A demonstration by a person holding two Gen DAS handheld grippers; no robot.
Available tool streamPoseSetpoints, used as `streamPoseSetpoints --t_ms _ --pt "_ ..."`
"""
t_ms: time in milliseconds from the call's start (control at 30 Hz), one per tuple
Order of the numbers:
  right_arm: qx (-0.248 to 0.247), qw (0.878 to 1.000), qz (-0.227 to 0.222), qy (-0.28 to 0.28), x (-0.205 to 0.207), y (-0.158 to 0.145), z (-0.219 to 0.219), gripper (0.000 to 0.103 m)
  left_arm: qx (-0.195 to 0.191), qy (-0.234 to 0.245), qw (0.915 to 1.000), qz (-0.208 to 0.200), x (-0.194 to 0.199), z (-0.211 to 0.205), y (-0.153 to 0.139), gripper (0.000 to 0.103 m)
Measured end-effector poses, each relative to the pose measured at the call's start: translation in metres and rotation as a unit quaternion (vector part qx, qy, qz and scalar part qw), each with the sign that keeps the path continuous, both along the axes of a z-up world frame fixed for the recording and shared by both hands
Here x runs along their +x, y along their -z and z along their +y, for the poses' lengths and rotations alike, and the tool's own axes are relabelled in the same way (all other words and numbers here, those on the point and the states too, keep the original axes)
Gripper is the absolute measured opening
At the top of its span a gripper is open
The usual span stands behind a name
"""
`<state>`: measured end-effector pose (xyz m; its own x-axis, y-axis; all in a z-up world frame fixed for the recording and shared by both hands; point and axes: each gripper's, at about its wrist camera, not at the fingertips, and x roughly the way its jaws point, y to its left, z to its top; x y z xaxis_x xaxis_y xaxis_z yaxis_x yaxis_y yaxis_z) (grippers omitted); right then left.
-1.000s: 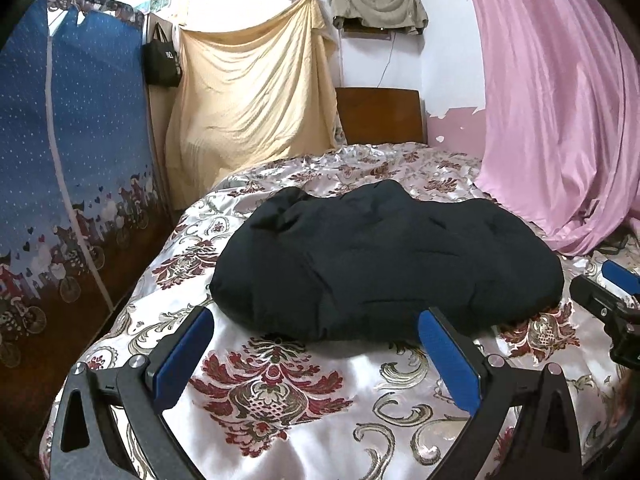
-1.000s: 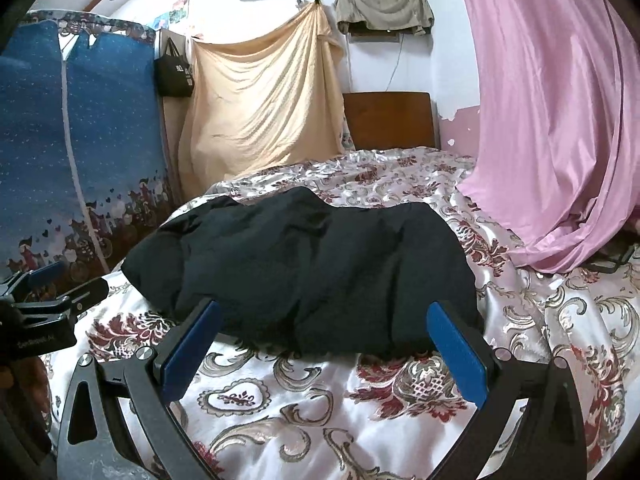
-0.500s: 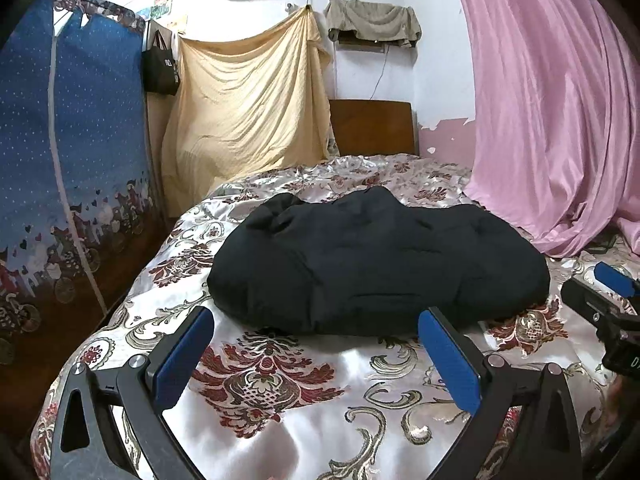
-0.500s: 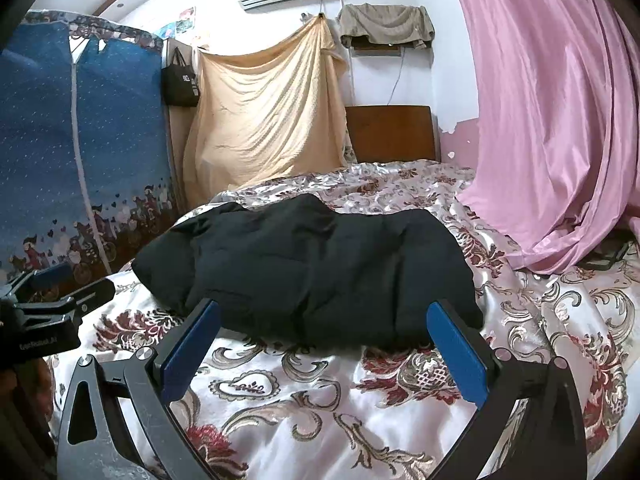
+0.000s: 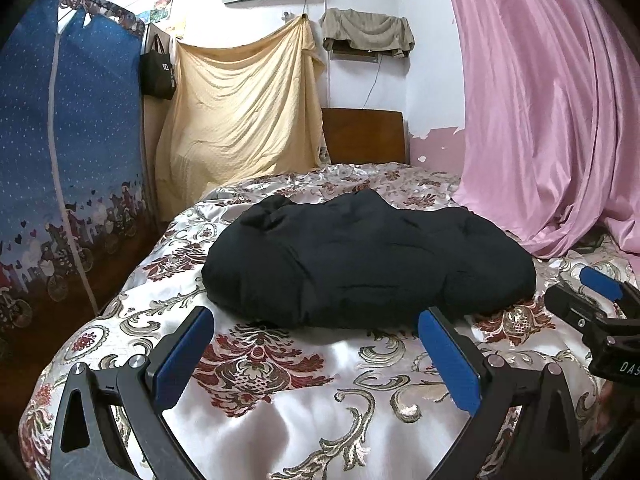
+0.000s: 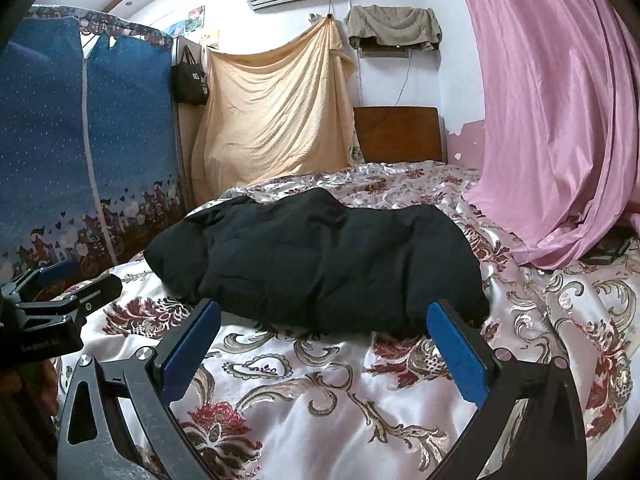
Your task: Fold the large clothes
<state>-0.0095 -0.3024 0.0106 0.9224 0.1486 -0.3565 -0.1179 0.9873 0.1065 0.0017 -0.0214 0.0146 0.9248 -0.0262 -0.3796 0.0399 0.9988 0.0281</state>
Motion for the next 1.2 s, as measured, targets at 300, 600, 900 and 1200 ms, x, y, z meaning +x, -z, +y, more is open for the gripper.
streamPoseSetpoints --t_ms 300,600,900,1200 --pt "0.000 1.000 0.001 0.001 -0.002 0.003 0.000 0.101 -0.004 -0.003 1.0000 0.000 -0.002 0.003 0.002 0.103" --pt "0.001 1.000 0.003 0.002 -0.003 0.003 -0.003 0.101 -0.010 -0.007 0.9999 -0.003 -0.003 0.009 0.002 0.103" --pt "0.000 1.000 0.004 0.002 -0.001 0.003 -0.003 0.101 -0.010 -0.006 0.9999 -0.004 -0.003 0.009 0.002 0.103" --pt "0.002 1.000 0.006 0.010 -0.003 0.006 -0.002 0.101 -0.009 -0.008 0.9999 -0.004 -0.003 0.009 0.001 0.103"
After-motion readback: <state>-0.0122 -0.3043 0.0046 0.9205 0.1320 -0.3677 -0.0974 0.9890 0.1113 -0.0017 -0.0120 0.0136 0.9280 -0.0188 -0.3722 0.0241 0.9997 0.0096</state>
